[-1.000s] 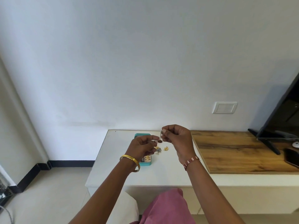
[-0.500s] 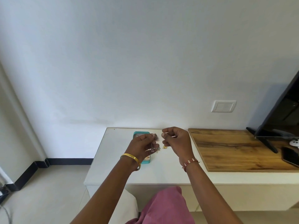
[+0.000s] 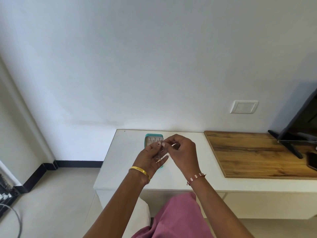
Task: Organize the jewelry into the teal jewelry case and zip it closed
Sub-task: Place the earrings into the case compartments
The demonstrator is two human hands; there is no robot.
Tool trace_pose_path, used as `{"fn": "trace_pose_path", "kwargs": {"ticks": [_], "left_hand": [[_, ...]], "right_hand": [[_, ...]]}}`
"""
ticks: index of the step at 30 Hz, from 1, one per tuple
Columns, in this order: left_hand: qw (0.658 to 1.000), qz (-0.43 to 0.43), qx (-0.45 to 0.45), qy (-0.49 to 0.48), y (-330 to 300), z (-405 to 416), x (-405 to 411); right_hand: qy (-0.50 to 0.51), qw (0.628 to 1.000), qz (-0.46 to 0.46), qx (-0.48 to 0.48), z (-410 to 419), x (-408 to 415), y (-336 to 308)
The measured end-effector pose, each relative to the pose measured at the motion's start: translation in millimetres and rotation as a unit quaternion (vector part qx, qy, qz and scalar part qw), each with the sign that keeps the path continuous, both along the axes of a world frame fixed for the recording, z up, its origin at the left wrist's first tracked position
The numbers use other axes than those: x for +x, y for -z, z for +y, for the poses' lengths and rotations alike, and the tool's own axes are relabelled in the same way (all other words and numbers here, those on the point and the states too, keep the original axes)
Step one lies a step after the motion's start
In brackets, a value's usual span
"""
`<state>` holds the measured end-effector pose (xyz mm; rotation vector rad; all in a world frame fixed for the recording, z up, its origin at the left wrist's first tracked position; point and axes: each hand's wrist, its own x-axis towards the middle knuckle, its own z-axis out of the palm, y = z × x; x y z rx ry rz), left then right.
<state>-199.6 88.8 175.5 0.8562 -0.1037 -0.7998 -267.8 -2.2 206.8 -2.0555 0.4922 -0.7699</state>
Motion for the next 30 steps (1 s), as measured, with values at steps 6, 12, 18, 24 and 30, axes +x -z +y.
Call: {"fn": "trace_pose_path", "kwargs": {"ticks": [6, 12, 18, 24, 30], "left_hand": [[0.998, 0.046, 0.033, -0.015, 11.1, -7.4, 2.3], [0.987, -0.028, 0.151, -0.055, 28.0, -9.2, 10.1], [0.949, -0.211, 0.234, -0.031, 43.2, -15.7, 23.5], [0.921, -0.282, 0.269, 0.019, 65.7, -27.6, 41.3], [0.895, -0.294, 0.332, 0.052, 96.7, -46.0, 62.9]], "right_hand": [[-0.028, 0.999, 0.007, 0.045, -11.0, 7.1, 6.9], [-0.053, 0.995, 0.068, 0.05, -26.8, 16.7, 23.9], [-0.097, 0.984, 0.147, -0.016, -36.7, 29.3, 40.7], [-0.069, 0.986, 0.149, -0.01, -44.0, 48.1, 72.6], [-0.024, 0.983, 0.154, 0.094, -60.2, 67.0, 117.1]]}}
